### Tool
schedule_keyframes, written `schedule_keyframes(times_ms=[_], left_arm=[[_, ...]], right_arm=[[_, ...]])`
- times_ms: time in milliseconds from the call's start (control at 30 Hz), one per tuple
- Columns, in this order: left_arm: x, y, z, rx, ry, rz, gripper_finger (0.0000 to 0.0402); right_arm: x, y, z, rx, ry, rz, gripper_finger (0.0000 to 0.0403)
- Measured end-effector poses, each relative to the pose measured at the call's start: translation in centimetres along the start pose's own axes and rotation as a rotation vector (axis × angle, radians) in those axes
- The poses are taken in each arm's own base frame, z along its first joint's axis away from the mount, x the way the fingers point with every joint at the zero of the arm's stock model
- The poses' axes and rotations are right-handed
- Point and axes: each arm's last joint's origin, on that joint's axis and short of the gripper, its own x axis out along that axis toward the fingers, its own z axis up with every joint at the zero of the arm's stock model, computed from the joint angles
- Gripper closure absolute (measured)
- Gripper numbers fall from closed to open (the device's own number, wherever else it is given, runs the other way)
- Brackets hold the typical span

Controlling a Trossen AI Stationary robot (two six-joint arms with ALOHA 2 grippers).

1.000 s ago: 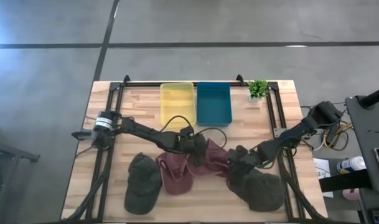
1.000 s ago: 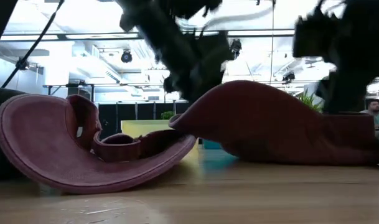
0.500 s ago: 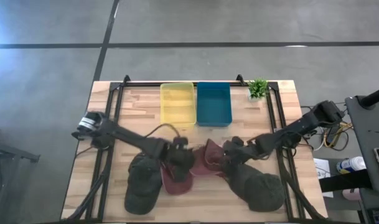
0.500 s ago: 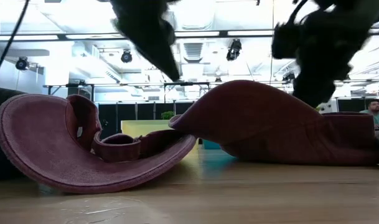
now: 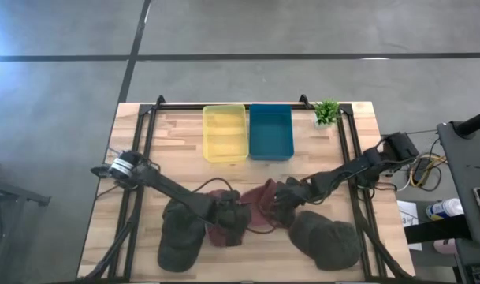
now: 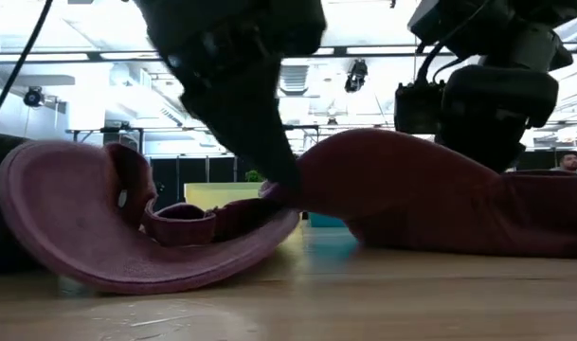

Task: Sort caps
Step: Put the left red cap into the blue bin

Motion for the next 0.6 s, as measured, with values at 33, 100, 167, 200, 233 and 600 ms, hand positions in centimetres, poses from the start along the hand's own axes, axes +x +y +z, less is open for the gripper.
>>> schedule_keyframes(times_ms=[33, 100, 167, 200, 233, 600], left_arm=[[0.2, 0.0, 0.3, -0.007, -0.02, -0.006, 0.0236], [0.4, 0.3, 0.6, -0.011, -0.047, -0.012, 0.0236], [0.5, 0.4, 1.0, -0.003, -0.072, -0.017, 0.0236], [0.5, 0.5, 1.1, -0.001, -0.077, -0.014, 0.0236], [0.5, 0.6, 1.1, 0.002, -0.08, 0.001, 0.0236], [-1.5, 0.6, 1.5, 0.087, -0.083, 0.058, 0.0236]], right_arm=[[0.0, 0.2, 0.0, -0.008, 0.004, 0.003, 0.0184], [0.0, 0.6, 0.2, -0.032, 0.004, 0.014, 0.0184], [-0.2, 0.9, 0.6, -0.06, -0.004, 0.027, 0.0184], [-0.3, 1.1, 0.9, -0.071, -0.014, 0.036, 0.0184], [-0.5, 1.3, 1.1, -0.077, -0.025, 0.044, 0.0184], [-3.4, 1.3, 1.4, -0.133, -0.045, 0.05, 0.0184]])
